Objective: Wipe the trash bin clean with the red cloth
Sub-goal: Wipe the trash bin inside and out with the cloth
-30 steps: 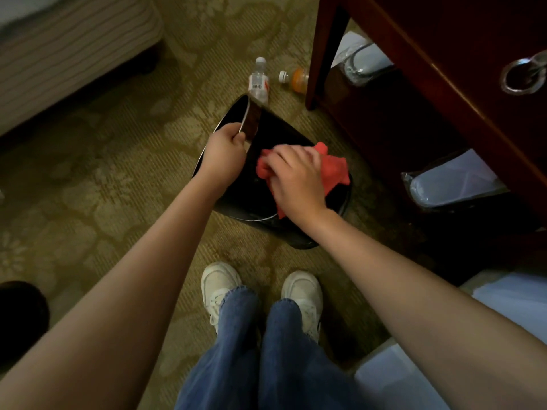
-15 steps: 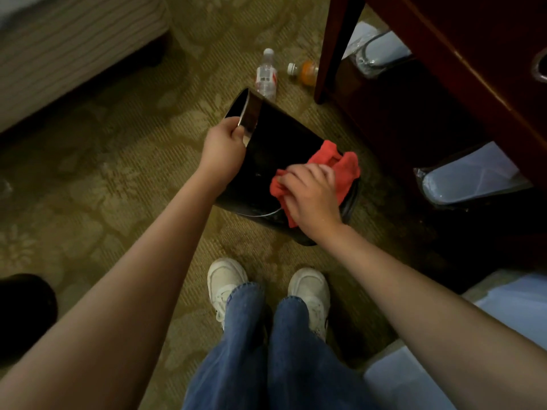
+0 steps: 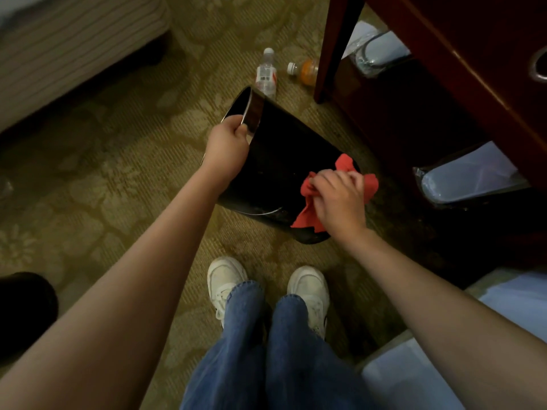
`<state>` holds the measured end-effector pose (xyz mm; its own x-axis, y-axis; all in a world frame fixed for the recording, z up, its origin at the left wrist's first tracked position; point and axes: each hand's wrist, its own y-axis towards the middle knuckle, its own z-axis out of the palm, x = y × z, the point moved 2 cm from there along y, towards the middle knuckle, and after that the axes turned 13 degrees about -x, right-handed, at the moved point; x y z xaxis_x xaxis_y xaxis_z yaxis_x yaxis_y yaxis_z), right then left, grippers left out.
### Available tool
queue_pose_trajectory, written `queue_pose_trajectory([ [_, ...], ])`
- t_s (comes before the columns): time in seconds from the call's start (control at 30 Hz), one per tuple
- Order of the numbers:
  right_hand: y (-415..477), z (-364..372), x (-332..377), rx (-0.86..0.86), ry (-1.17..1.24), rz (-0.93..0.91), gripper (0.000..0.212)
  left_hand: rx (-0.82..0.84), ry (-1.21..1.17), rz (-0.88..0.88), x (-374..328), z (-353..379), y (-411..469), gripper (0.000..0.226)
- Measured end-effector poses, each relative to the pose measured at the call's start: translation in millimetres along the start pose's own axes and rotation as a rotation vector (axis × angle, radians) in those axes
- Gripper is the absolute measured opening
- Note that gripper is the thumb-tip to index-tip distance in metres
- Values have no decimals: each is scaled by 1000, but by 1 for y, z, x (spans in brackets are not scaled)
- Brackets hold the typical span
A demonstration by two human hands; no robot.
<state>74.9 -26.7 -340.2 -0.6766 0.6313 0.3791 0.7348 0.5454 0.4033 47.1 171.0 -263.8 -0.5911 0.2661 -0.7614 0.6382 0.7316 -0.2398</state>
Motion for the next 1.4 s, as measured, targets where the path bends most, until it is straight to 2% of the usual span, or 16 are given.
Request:
queue_pose_trajectory([
  [0.13, 49, 5, 49, -112, 105, 2, 26, -22, 23, 48, -6, 6, 1, 27],
  [0.23, 75, 13, 72, -152, 157, -15, 24, -23, -9, 16, -7, 3, 2, 29],
  [0.4, 35, 17, 32, -110, 110, 1, 20, -21, -2, -25, 1, -5, 0, 30],
  [0.5, 6, 9, -1, -21, 11, 125, 18, -21, -7, -36, 9, -10, -1, 30],
  [0.6, 17, 9, 9, -22, 26, 212, 21, -35, -13, -64, 7, -9, -3, 29],
  [0.8, 75, 28, 94, -138, 188, 3, 26, -48, -46, -80, 11, -14, 2, 26],
  [0.93, 48, 26, 64, -104, 164, -99, 22, -29, -37, -61, 17, -18, -2, 29],
  [1.0, 23, 21, 30, -60, 87, -95, 23, -31, -40, -78, 19, -19, -4, 31],
  [1.13, -3, 10, -9, -28, 30, 66, 20, -52, -41, -40, 7, -11, -3, 28],
  [1.27, 31, 20, 41, -105, 221, -6, 19, -88, -18, -28, 1, -3, 4, 30],
  [1.4, 54, 31, 74, -128, 236, -71, 14, -107, -3, -33, 7, -4, 8, 29],
])
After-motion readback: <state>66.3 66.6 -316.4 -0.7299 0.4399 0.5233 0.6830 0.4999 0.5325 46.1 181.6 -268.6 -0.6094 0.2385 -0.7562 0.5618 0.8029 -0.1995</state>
